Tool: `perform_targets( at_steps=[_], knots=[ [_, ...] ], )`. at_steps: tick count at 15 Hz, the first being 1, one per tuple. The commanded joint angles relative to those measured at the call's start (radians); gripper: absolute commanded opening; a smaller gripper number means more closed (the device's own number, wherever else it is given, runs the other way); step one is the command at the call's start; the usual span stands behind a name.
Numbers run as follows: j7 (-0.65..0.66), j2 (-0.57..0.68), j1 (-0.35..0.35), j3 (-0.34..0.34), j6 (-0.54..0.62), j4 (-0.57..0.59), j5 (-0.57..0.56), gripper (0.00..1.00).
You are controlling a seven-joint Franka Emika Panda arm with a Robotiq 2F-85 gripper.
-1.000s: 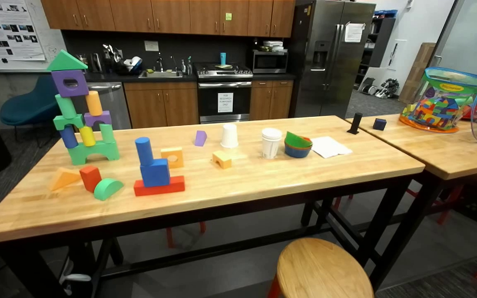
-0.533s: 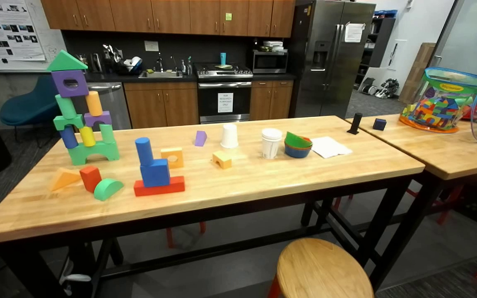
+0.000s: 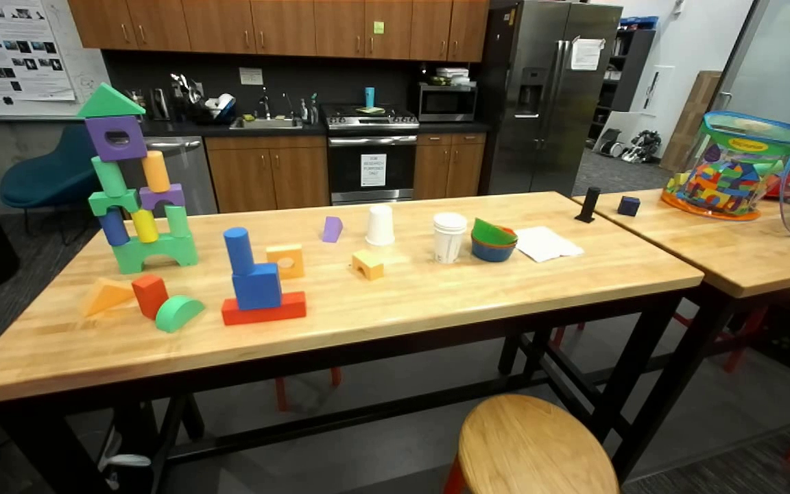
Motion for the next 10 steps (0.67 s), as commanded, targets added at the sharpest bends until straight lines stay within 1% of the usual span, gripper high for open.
perform_targets(
  at_steps=[1,5,10],
  knots=[
    [0.016,0.041,-0.017,-0.012,0.031,-0.013,-0.036,1.00],
    [0.028,0.041,-0.038,-0.033,0.050,-0.037,-0.064,1.00],
    [-0.013,0.016,-0.025,-0.070,0.072,-0.085,-0.071,1.00]
  ],
)
